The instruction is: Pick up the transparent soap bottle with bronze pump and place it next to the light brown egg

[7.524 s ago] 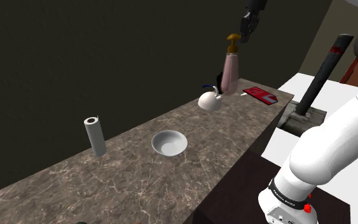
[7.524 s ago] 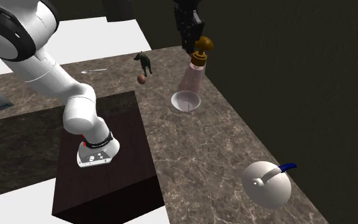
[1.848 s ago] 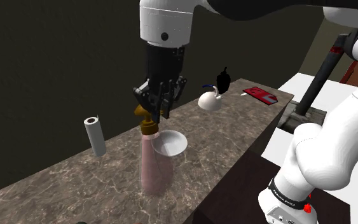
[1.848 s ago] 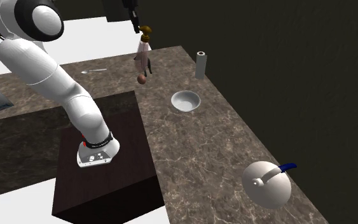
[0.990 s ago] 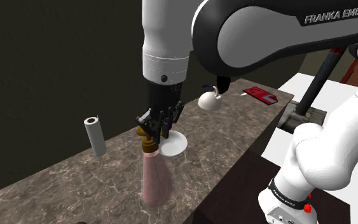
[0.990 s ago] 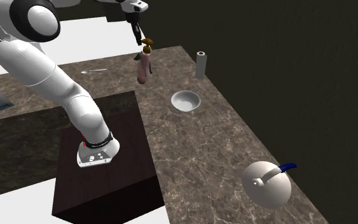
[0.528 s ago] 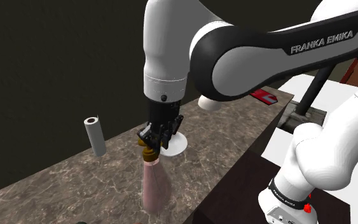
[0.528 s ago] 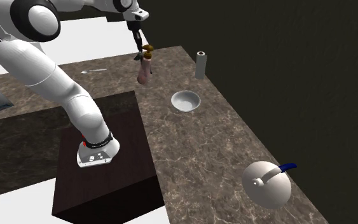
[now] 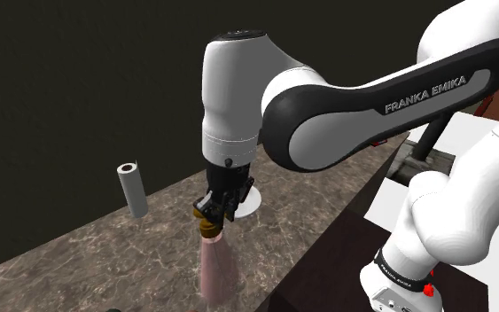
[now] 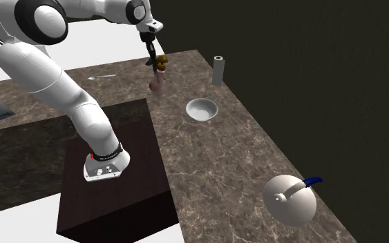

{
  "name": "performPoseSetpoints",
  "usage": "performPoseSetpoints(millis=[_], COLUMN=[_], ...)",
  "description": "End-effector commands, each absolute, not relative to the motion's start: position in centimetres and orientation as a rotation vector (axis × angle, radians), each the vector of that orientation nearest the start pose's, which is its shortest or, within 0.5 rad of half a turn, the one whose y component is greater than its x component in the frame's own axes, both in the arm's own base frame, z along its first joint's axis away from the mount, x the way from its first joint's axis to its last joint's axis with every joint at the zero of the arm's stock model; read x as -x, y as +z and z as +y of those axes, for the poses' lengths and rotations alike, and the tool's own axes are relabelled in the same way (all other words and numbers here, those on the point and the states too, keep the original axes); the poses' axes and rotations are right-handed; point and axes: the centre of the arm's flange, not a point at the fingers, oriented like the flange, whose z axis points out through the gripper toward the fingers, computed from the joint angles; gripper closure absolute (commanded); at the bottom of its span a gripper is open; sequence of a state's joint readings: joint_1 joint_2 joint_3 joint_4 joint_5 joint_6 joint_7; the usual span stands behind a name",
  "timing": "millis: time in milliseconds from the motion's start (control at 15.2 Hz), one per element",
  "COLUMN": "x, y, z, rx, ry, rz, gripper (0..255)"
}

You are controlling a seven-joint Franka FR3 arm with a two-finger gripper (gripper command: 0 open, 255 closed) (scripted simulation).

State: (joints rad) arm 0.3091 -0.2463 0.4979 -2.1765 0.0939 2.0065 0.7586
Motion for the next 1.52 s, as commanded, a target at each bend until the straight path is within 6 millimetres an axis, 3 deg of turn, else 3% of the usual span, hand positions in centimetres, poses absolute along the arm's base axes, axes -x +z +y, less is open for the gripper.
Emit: performPoseSetpoints(millis=[0, 132, 660, 726, 1056, 1320, 1452], x=[-32.8, -32.8, -32.8, -32.8, -32.8, -32.5, -32.5], y=[47.7, 46.3, 46.3, 46.4, 46.4, 51.3, 51.3], z=[36.8, 36.8, 36.8, 36.8, 36.8, 36.8, 36.8], rx=[3.127, 3.127, 3.127, 3.127, 3.127, 3.127, 3.127], ry=[-0.090, -0.090, -0.090, -0.090, -0.090, -0.090, -0.090], rz=[-0.001, -0.001, -0.001, -0.001, -0.001, -0.001, -0.001], gripper=[255, 255, 255, 0, 0, 0, 0])
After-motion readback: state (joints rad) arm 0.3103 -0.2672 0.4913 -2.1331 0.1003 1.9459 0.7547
